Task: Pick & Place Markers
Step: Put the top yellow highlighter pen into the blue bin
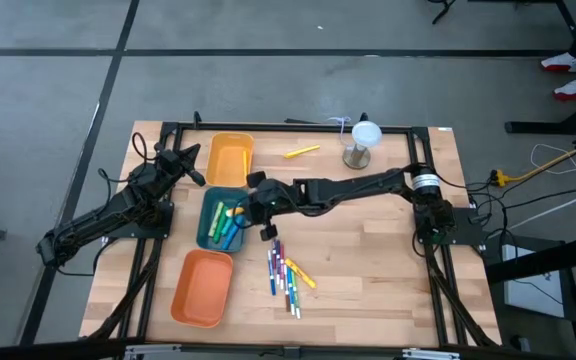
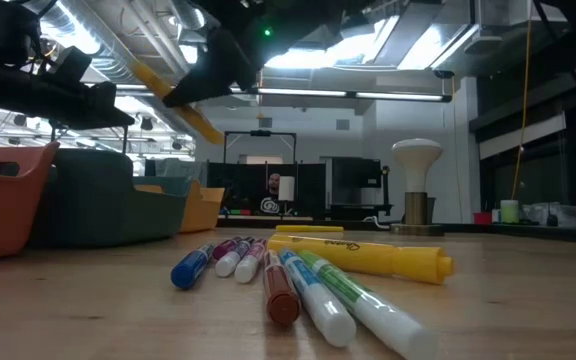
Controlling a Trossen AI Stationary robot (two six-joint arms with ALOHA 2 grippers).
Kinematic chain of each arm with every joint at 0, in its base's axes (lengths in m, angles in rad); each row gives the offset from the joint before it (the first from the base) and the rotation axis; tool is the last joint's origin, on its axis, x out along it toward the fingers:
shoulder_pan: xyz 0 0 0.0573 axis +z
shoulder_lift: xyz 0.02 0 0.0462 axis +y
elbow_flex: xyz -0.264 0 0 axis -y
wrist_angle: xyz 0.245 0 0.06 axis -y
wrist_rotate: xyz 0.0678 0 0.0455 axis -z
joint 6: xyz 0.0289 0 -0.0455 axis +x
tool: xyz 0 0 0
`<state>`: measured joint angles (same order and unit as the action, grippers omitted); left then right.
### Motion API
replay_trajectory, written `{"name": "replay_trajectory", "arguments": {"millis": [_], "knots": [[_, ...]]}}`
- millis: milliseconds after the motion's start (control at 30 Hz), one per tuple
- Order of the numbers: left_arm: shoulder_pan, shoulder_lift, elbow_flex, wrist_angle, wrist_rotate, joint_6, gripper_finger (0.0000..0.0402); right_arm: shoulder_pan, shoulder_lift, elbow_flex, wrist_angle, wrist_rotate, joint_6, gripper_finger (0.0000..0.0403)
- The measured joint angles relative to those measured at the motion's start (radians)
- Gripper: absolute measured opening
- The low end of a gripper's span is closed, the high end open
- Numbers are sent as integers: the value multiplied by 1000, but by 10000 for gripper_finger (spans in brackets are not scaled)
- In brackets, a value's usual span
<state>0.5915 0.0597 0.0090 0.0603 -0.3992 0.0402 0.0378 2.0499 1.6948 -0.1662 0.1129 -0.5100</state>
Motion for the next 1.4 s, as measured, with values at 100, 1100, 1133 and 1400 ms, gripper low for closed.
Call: {"name": "replay_trajectory", "arguments": {"millis": [100,1100,1133,1400], "knots": [[0,0,0,0,0,0,9,14,-2,-18,70,0,-91,63],[0,0,0,0,0,0,9,31,151,-34,543,-68,-419,73],[0,0,0,0,0,0,8,31,151,-34,546,-75,-392,71],[0,0,0,0,0,0,9,23,151,13,533,-88,-268,79]]}}
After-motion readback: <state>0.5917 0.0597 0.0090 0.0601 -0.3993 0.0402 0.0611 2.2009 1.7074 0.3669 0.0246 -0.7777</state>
